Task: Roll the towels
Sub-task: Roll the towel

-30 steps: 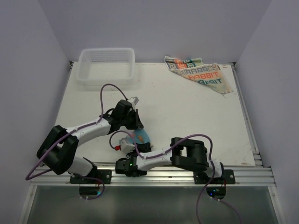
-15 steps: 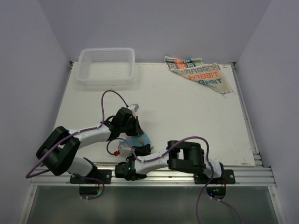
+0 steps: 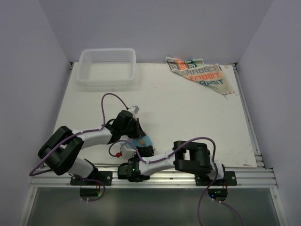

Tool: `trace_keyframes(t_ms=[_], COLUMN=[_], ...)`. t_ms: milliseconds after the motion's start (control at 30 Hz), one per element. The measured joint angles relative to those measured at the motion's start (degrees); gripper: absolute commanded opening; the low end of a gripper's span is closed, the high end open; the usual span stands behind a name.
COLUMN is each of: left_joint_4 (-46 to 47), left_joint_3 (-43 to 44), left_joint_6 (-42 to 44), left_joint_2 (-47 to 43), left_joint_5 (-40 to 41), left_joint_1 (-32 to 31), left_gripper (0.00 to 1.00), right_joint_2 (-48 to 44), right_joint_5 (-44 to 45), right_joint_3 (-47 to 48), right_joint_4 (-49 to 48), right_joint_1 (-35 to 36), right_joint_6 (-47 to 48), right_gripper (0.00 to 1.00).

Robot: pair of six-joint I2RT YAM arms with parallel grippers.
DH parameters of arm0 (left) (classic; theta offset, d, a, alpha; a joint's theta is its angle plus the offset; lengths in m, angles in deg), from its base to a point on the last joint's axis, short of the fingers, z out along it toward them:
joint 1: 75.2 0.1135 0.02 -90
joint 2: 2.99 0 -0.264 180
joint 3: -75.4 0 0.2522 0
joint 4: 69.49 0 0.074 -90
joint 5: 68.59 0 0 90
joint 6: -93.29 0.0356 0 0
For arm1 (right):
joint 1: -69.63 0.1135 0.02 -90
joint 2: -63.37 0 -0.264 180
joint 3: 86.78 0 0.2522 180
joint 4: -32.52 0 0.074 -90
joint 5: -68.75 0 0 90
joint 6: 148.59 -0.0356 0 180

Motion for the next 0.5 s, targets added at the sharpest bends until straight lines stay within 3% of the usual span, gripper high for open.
trace_keyframes(t_ms=[233, 500], left_joint_4=[0.85, 2.21], left_joint_3=[-0.02, -0.02], left_joint_6=[-0.79, -0.94], left_joint_2=[0.79, 1.7], left_joint_5=[-0.09, 0.11], left_joint_1=[-0.02, -0.24], left_gripper=[0.0, 0.0], right_joint_2=[-6.64, -15.3], right_joint_5=[-4.42, -7.23], right_joint_3=[-3.21, -7.28], right_joint_4=[-2.36, -5.84], right_joint_1=[-0.31, -0.94], right_joint_6=[-3.87, -9.57], right_gripper=[0.45, 0.5])
